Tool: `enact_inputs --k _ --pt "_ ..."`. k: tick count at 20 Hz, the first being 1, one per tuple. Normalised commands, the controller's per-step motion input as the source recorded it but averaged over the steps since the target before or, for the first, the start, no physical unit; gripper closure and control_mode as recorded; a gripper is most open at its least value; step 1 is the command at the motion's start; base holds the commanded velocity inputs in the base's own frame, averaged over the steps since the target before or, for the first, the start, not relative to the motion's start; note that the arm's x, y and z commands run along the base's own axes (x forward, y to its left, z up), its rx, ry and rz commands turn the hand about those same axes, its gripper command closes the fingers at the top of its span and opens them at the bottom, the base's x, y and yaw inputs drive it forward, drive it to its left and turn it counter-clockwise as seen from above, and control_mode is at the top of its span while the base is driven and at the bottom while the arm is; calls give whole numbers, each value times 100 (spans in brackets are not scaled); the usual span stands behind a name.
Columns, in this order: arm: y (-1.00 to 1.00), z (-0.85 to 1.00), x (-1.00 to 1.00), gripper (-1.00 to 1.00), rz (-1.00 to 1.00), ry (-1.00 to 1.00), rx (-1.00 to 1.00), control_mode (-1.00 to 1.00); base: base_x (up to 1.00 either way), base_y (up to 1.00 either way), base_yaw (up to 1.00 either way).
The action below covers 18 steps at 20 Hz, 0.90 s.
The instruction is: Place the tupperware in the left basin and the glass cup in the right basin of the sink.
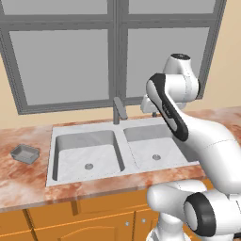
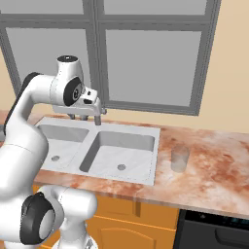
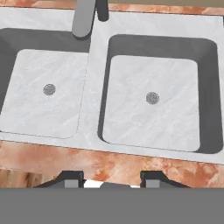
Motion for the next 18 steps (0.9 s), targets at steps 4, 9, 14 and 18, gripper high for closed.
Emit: enact_inputs --k 4,9,14,18 --pt "-33 -5 -19 -100 -1 0 1 -100 0 0 0" --pt "-71 0 -18 -100 -2 1 0 -100 0 0 0" --pt "-94 0 -5 -100 0 3 0 -100 0 0 0" --pt "-99 -13 2 -100 0 13 0 -100 0 0 0"
